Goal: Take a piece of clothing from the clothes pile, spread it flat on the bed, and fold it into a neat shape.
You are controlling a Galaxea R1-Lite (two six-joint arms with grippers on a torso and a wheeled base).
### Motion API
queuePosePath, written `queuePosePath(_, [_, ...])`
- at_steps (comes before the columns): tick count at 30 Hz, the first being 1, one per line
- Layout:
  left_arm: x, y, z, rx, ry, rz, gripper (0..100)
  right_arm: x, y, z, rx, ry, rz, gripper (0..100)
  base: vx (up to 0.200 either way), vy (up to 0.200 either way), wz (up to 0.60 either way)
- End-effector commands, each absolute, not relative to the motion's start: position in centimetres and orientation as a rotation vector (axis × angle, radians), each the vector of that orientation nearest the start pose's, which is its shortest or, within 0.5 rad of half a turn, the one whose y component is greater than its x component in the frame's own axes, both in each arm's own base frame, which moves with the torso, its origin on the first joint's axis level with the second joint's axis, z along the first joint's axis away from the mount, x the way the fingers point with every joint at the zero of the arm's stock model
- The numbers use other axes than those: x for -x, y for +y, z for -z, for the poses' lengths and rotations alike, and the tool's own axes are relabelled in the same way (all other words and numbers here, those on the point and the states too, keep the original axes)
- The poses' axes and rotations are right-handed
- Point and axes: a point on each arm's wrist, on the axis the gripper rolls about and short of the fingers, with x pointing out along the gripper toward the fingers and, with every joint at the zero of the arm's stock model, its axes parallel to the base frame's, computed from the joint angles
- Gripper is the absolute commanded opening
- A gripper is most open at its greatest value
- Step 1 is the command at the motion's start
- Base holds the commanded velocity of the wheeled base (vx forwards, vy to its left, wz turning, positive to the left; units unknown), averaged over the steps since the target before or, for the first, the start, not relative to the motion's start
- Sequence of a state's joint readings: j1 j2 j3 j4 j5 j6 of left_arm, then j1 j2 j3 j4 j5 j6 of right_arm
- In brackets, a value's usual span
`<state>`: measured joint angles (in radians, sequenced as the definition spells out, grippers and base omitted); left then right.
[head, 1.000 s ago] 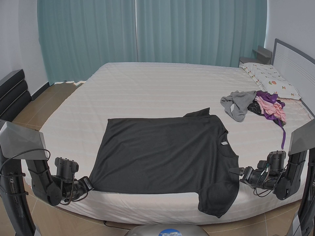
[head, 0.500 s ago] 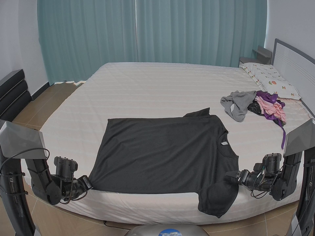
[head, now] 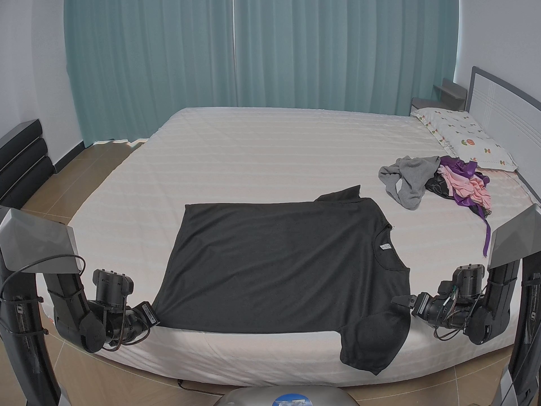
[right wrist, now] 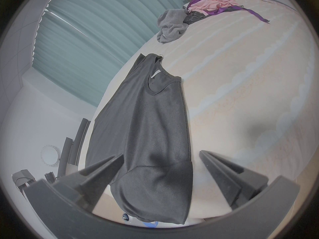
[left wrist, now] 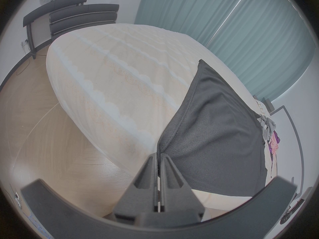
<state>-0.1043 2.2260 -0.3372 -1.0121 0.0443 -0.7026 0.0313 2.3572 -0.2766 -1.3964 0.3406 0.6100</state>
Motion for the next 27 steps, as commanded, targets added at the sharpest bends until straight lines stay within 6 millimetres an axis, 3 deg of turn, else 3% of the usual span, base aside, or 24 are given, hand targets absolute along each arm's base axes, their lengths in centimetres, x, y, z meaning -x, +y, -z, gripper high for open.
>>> queuePosePath(1, [-26.3, -2.7, 3.1, 0.594, 0.857, -0.254, 0, -27.6, 1.6, 4.7, -0.687, 0.773, -0.139, 0, 0.000, 0.000, 0.00])
queuePosePath(7, [-26.4, -2.7, 3.1, 0.597, 0.858, -0.248, 0, -28.6, 1.4, 5.0, -0.691, 0.751, -0.136, 0, 0.000, 0.000, 0.00])
queuePosePath(16, [-26.4, -2.7, 3.1, 0.601, 0.860, -0.244, 0, -31.2, 0.6, 3.6, -0.679, 0.615, -0.122, 0, 0.000, 0.000, 0.00])
queuePosePath(27, [-26.5, -2.8, 3.1, 0.617, 0.856, -0.245, 0, -33.1, 1.0, 4.0, -0.676, 0.655, -0.127, 0, 0.000, 0.000, 0.00])
